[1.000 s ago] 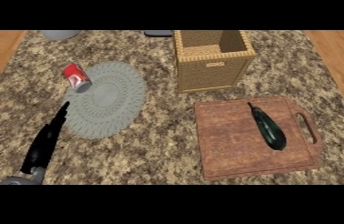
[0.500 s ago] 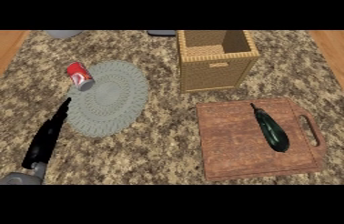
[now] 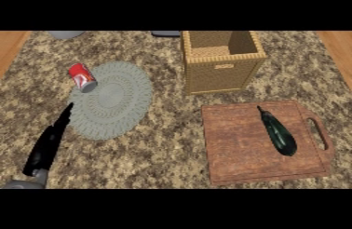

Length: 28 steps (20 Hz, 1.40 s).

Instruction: Pick the eggplant from the cutting board and place it in the basket

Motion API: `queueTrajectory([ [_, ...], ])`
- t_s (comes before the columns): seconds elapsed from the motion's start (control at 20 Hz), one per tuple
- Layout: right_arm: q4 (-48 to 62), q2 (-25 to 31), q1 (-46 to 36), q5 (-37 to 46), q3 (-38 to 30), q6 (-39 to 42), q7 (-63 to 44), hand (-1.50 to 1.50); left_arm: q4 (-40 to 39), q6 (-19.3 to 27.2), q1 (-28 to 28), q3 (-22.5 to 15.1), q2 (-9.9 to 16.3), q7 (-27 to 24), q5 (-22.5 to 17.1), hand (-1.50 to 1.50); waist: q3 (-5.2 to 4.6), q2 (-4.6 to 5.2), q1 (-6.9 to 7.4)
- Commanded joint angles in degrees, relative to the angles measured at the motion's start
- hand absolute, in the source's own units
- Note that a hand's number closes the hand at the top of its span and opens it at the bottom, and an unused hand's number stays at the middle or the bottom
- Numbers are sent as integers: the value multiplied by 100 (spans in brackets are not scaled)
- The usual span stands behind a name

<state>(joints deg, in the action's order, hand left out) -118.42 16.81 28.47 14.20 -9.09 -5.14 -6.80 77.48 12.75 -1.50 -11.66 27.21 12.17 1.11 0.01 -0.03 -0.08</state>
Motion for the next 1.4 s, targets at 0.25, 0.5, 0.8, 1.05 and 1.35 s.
queueTrajectory([
  [0.25, -10, -51, -526, 277, -306, 532, -402, -150, 339, -215, 70, 303, -326, 371, 364, 0, -2, -2, -4],
  [0.5, 603, -577, -800, 722, -118, 320, -7, -150, 223, -565, 213, 639, -337, 44, 497, 0, -1, -1, 4],
  [0.8, 1068, -735, -1377, 1190, 104, 299, -246, -150, -81, -662, -274, 784, -574, 226, 733, 0, -1, 5, -2],
  [1.05, 971, -1043, -1066, 1399, 280, 328, -137, -150, -4, -732, -59, 1026, -727, 57, 899, 0, -1, 0, -3],
  [1.35, 1691, -1079, -1373, 1491, 207, 271, 94, -150, 485, -851, 236, 1036, -865, 245, 1128, 0, -1, -1, 8],
])
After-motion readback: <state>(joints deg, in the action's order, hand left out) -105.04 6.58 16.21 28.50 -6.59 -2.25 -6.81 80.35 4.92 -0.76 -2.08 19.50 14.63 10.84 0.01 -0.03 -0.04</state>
